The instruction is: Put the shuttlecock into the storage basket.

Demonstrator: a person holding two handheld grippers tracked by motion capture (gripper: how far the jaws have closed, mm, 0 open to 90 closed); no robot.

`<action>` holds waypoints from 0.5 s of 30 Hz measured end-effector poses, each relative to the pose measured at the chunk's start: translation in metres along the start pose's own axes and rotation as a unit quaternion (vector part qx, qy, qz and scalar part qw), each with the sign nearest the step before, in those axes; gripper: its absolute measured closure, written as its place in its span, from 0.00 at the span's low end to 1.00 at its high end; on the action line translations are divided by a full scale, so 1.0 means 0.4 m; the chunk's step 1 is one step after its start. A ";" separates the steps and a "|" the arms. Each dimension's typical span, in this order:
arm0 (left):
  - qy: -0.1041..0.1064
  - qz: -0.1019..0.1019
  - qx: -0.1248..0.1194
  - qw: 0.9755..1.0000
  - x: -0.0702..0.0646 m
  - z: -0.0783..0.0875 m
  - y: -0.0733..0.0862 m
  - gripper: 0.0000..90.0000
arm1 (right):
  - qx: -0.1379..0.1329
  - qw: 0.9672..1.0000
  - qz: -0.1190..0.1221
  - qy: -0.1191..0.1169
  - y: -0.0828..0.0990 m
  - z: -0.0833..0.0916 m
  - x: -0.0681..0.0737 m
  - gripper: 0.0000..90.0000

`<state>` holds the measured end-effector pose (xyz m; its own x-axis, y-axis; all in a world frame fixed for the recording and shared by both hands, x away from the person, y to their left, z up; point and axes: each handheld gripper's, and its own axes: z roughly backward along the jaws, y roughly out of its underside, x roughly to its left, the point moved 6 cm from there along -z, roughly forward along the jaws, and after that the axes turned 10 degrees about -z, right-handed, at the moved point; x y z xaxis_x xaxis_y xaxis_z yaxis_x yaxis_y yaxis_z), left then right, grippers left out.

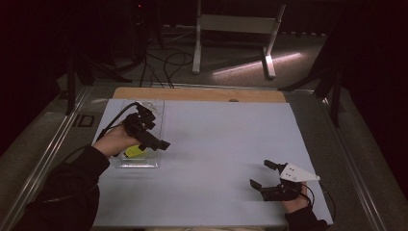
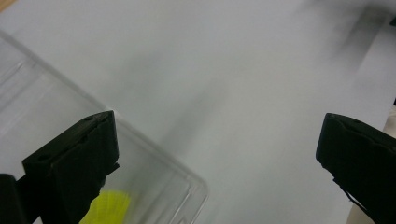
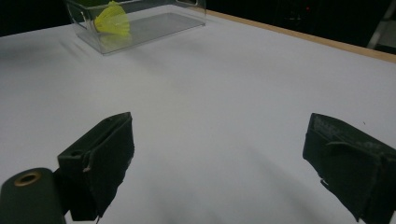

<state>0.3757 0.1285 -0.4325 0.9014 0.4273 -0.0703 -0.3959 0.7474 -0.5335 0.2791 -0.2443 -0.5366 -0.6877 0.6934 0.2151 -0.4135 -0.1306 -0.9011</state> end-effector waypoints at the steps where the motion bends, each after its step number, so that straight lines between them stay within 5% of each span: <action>1: 0.001 -0.005 -0.001 1.000 -0.005 -0.006 -0.005 0.00 | 0.000 1.000 0.000 0.000 0.000 0.000 0.000 0.10; 10: 0.001 -0.052 -0.005 0.999 -0.058 -0.050 -0.053 0.00 | 0.002 1.000 0.001 0.000 0.000 0.001 0.001 0.10; 15: 0.018 -0.081 -0.007 0.997 -0.101 -0.072 -0.074 0.00 | 0.001 1.000 0.001 -0.002 -0.001 0.001 0.002 0.10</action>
<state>0.3560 0.0746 -0.4380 0.9593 0.2822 -0.0126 -0.2419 0.7978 -0.5523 0.2782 -0.2439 -0.5360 -0.6902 0.6909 0.2151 -0.4142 -0.1335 -0.9003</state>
